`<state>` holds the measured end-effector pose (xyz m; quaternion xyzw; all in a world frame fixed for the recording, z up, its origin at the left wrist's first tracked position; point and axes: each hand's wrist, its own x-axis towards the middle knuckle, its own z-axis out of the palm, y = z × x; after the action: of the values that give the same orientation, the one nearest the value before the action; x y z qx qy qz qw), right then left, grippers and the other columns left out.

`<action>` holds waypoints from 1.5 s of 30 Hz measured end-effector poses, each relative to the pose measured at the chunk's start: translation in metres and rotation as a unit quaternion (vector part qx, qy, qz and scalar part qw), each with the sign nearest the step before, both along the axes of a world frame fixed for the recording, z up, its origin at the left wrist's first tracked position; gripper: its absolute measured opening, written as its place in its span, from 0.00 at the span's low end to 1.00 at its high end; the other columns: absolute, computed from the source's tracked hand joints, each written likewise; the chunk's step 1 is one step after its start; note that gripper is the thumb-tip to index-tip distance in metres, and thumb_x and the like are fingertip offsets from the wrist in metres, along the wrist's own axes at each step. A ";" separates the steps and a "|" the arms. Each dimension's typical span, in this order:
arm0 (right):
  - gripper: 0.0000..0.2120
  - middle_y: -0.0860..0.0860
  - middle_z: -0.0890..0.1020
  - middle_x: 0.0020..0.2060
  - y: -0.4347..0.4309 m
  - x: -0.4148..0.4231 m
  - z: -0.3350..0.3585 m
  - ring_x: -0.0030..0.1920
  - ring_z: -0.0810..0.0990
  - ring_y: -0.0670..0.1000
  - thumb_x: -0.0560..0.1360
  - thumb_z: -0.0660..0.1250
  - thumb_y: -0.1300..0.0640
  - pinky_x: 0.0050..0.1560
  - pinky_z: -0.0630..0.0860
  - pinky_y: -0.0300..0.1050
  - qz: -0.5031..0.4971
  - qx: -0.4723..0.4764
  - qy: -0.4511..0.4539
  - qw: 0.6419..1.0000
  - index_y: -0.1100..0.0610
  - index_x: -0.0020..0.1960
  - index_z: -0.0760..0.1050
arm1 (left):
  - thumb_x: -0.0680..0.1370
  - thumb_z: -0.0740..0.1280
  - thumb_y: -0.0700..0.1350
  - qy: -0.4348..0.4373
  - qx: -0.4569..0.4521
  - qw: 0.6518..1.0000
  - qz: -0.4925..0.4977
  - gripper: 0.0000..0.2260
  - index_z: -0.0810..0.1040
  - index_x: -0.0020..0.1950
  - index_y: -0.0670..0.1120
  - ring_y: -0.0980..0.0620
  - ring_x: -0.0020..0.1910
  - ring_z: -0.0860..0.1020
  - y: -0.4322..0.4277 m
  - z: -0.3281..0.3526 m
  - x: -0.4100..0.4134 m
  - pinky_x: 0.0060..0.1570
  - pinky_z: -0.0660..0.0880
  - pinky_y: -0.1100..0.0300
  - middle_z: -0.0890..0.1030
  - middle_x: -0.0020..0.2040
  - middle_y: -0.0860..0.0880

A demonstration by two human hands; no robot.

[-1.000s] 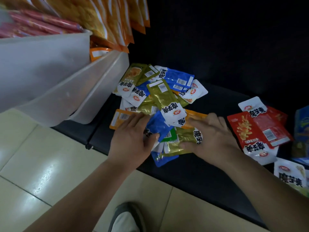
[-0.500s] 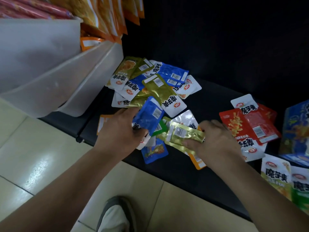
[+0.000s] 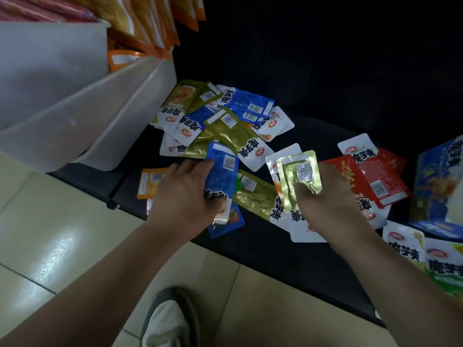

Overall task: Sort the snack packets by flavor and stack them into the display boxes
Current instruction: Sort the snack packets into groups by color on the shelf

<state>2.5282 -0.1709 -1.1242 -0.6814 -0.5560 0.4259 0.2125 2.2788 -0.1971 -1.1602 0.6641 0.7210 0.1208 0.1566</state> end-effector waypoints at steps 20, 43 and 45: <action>0.16 0.46 0.81 0.49 -0.017 -0.001 -0.011 0.42 0.82 0.45 0.78 0.73 0.52 0.31 0.79 0.44 0.062 -0.129 -0.017 0.990 0.46 0.65 0.75 | 0.79 0.74 0.45 -0.384 -0.056 0.901 0.194 0.06 0.82 0.55 0.51 0.62 0.40 0.85 -0.029 0.018 0.040 0.31 0.77 0.68 0.86 0.42 0.54; 0.17 0.38 0.74 0.22 -0.153 0.179 0.033 0.22 0.71 0.38 0.79 0.73 0.55 0.21 0.63 0.29 -0.206 -0.050 0.056 0.976 0.48 0.36 0.68 | 0.80 0.72 0.46 -0.445 -0.252 0.858 0.052 0.05 0.82 0.54 0.55 0.59 0.41 0.84 -0.098 0.030 0.238 0.31 0.78 0.66 0.87 0.45 0.56; 0.17 0.39 0.74 0.22 -0.142 0.188 0.025 0.22 0.71 0.39 0.79 0.72 0.56 0.20 0.64 0.29 -0.218 -0.031 0.042 0.974 0.49 0.36 0.69 | 0.80 0.72 0.46 -0.447 -0.242 0.859 0.058 0.04 0.82 0.52 0.55 0.59 0.39 0.84 -0.096 0.031 0.248 0.29 0.75 0.69 0.87 0.44 0.54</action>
<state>2.7162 -0.3129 -1.0992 -0.7742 -0.3710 0.4142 0.3024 2.5266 -0.2929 -1.1296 0.4365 0.6174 0.2356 0.6106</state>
